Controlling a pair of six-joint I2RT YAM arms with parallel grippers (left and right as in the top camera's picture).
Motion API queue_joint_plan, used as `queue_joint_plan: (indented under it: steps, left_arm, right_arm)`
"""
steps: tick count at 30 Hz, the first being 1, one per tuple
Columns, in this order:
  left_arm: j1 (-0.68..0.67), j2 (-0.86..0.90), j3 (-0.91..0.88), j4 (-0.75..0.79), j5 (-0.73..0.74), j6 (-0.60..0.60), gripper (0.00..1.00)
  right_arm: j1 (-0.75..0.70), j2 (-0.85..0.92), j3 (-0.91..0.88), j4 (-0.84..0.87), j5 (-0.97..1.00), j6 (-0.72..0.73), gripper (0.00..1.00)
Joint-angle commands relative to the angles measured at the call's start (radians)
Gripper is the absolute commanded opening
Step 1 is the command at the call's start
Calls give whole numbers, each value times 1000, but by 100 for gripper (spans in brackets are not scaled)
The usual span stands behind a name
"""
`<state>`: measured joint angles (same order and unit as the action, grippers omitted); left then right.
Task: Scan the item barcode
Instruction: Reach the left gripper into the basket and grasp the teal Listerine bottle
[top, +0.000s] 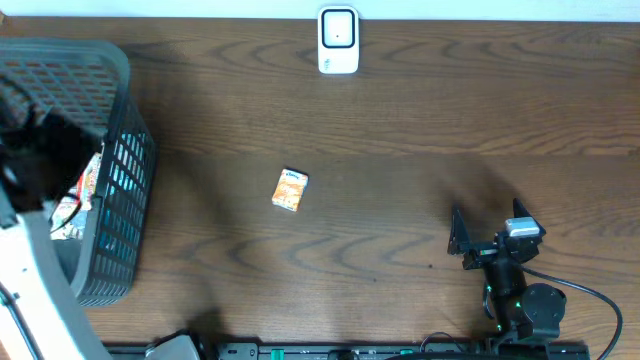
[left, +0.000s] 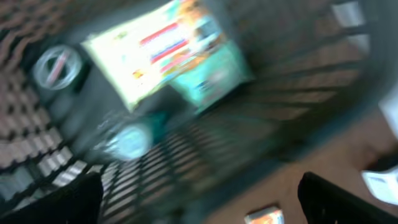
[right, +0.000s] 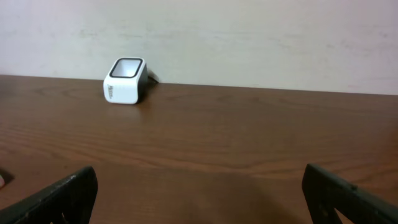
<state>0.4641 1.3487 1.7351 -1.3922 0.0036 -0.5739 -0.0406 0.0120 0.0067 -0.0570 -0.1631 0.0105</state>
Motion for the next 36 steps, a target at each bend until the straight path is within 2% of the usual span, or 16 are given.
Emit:
queue_joint_plan:
  steps: [1, 5, 11, 24, 36]
  left_arm:
    - [72, 45, -23, -48, 42, -35, 98]
    - [81, 77, -67, -61, 39, -55, 98]
    - [81, 96, -164, -40, 37, -193, 98]
    - [81, 100, -424, 119, 30, -195, 98]
    - [81, 177, -458, 141, 35, -187, 98]
  right_arm:
    - [7, -5, -1, -4, 0, 0, 99]
    - [7, -5, -1, -4, 0, 0, 99]
    - [7, -5, -1, -4, 0, 0, 99]
    - [7, -5, -1, -4, 0, 0, 99]
    - [7, -5, -1, -4, 0, 0, 99]
